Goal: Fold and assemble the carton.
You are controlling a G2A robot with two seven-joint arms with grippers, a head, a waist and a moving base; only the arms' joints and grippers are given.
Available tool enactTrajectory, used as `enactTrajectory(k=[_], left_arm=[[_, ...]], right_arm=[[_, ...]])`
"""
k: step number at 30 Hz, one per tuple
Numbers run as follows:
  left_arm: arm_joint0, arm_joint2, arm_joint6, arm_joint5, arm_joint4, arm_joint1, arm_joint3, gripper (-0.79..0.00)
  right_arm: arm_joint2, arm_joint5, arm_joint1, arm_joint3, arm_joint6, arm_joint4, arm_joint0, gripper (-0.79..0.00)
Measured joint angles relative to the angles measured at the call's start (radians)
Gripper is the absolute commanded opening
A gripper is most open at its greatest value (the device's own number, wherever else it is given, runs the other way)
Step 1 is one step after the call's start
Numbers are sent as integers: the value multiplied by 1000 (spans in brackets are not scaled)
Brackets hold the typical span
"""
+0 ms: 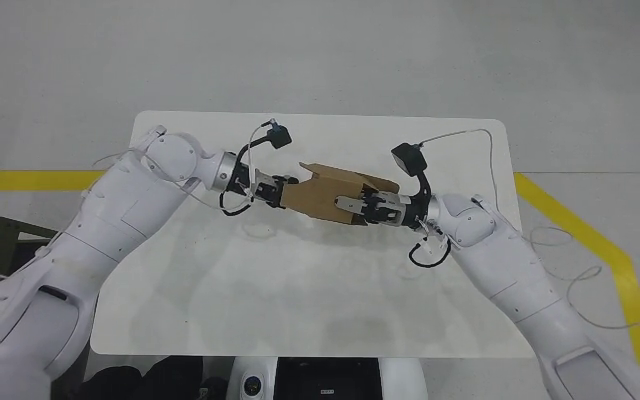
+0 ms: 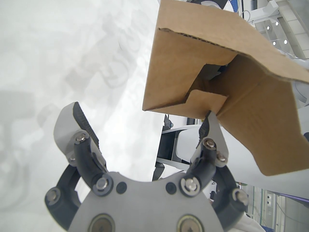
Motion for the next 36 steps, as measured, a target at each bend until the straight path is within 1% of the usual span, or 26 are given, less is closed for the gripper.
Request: enactTrajectory(k=[11,17,21,28,36], left_arm=[[-12,20,4,-5,-6,-5,3,0],[-18,-15,31,-31,-27,7,61,0],[-22,-46,43,-43,-25,19,74,0],[-7,-81,51,-51,-22,34,62,0],[6,-65,22,-22,8,23,25,0]], right_arm=[[13,-2,2,5,33,3,-7,-785],[19,9,13,10,81,10,-19,-785],[6,27,19,-1,98,4,-30,-785],[-25,33,18,-7,104,7,-33,-785],[-33,16,15,1,87,22,-19,-785]])
